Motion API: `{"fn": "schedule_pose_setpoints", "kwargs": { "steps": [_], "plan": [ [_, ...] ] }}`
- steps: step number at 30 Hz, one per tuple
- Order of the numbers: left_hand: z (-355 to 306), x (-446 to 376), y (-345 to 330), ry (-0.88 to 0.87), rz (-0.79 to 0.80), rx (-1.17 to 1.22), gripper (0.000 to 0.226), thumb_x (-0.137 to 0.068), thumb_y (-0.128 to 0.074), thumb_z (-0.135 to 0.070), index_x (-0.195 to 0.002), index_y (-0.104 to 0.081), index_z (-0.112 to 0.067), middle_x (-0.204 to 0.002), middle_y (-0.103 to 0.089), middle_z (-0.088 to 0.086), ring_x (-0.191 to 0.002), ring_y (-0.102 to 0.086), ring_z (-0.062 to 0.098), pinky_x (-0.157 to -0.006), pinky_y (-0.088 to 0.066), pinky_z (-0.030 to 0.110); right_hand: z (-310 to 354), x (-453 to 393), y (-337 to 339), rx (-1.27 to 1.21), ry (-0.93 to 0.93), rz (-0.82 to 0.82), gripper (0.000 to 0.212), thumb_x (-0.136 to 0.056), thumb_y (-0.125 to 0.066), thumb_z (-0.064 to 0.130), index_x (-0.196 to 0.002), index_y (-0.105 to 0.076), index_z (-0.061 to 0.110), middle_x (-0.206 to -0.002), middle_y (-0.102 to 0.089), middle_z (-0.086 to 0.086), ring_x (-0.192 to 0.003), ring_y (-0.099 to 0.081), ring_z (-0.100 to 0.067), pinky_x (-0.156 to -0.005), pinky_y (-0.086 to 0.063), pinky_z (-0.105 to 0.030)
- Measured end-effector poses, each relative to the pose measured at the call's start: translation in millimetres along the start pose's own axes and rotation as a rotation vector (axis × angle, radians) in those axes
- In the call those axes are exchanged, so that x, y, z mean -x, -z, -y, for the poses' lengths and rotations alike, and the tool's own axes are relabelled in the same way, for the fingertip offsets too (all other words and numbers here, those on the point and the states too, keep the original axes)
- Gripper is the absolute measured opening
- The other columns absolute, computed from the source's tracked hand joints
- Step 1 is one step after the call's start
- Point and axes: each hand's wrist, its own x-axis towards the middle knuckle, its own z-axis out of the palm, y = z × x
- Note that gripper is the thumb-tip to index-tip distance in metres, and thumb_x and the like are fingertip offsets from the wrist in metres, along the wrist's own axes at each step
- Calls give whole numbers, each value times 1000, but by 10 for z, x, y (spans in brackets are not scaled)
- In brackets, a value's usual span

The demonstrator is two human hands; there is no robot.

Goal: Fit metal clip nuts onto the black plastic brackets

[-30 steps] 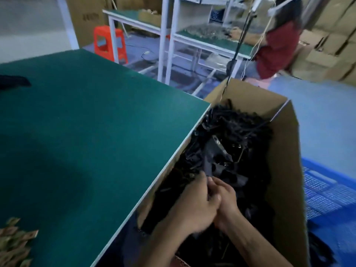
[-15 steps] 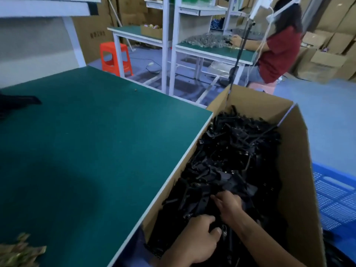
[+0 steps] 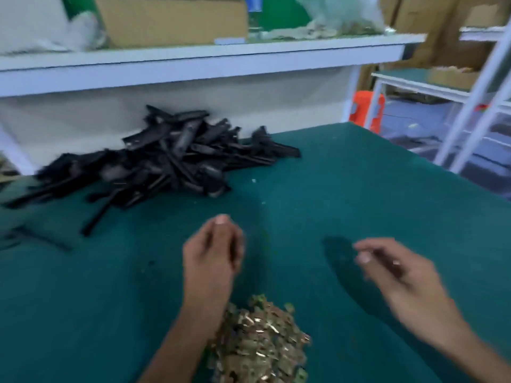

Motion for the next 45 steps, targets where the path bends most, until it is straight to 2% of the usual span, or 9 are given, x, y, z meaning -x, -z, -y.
{"fn": "schedule_pose_setpoints", "kwargs": {
  "steps": [4, 13, 16, 20, 26, 32, 35, 41, 45],
  "plan": [
    [270, -235, 783, 40, -423, -51, 56, -102, -45, -50, -56, -37, -19, -57, -34, 5, -50, -25, 18, -50, -24, 37, 135, -809, -985, 155, 152, 293, 20, -92, -72, 9, -100, -73, 28, -95, -74, 13, -87, -67, -4, -83, -49, -21],
    [453, -418, 872, -15, -382, -127, 31, -106, -39, -7, -86, -55, -23, -73, -55, -2, -56, -41, 16, -50, -38, 23, 550, -2167, -2507, 345, 224, 293, 30, -91, -71, 47, -114, -71, 27, -90, -45, 9, -84, -55, -18, -70, -47, -36],
    [489, -430, 918, 15, -383, -120, 27, -99, -47, -1, -87, -58, -23, -74, -56, -2, -59, -43, 16, -53, -40, 28, 552, -2259, -2603, 267, 249, 244, 17, -92, -74, 29, -75, -70, 26, -79, -48, 10, -71, -54, -16, -59, -38, -29],
    [501, -423, 879, -1, -355, -144, 17, -94, -54, -10, -89, -60, -26, -73, -56, -8, -60, -44, 14, -53, -40, 32, 733, -2318, -2352, 61, 302, 77, 25, -88, -78, 19, -111, -77, 12, -83, -59, 7, -71, -53, -5, -68, -42, -16],
    [465, -383, 864, -49, -416, -199, 19, -96, -60, -18, -106, -55, -33, -90, -62, -16, -72, -58, 7, -59, -46, 18, 1261, -2144, -1623, -61, 439, -74, 16, -85, -77, 26, -99, -73, 33, -81, -63, 10, -60, -53, 3, -62, -39, -8],
    [414, -350, 777, -371, -394, -704, 65, -93, -69, -18, -144, -31, -32, -159, -17, -8, -145, -27, 9, -103, -37, 13, 1312, -1649, -1502, -330, 53, 219, 17, -82, -81, 18, -70, -74, 10, -57, -61, -1, -42, -46, -13, -40, -34, -22],
    [383, -332, 713, -615, -372, -1027, 70, -96, -66, -32, -152, -26, -20, -167, -8, 10, -154, -6, 33, -121, -17, 49, 1266, -1408, -1581, -449, -209, 390, 17, -78, -82, 6, -93, -76, 12, -70, -72, -6, -51, -54, -16, -38, -37, -22],
    [191, -273, 646, -733, -290, -994, 37, -106, -38, -48, -127, -49, -19, -122, -70, -3, -125, -61, 21, -118, -24, 55, 1199, -1008, -1584, -643, -513, 632, 23, -90, -75, 27, -105, -72, 11, -67, -69, -10, -42, -55, -13, -36, -43, -18],
    [-164, -340, 714, -472, -267, -719, 32, -104, -37, -49, -117, -50, -23, -80, -66, -7, -65, -67, 24, -59, -55, 46, 1055, -1009, -1444, -484, -364, 691, 46, -94, -63, 53, -106, -76, 10, -52, -55, -7, -39, -41, -15, -37, -31, -21]
  ]
}}
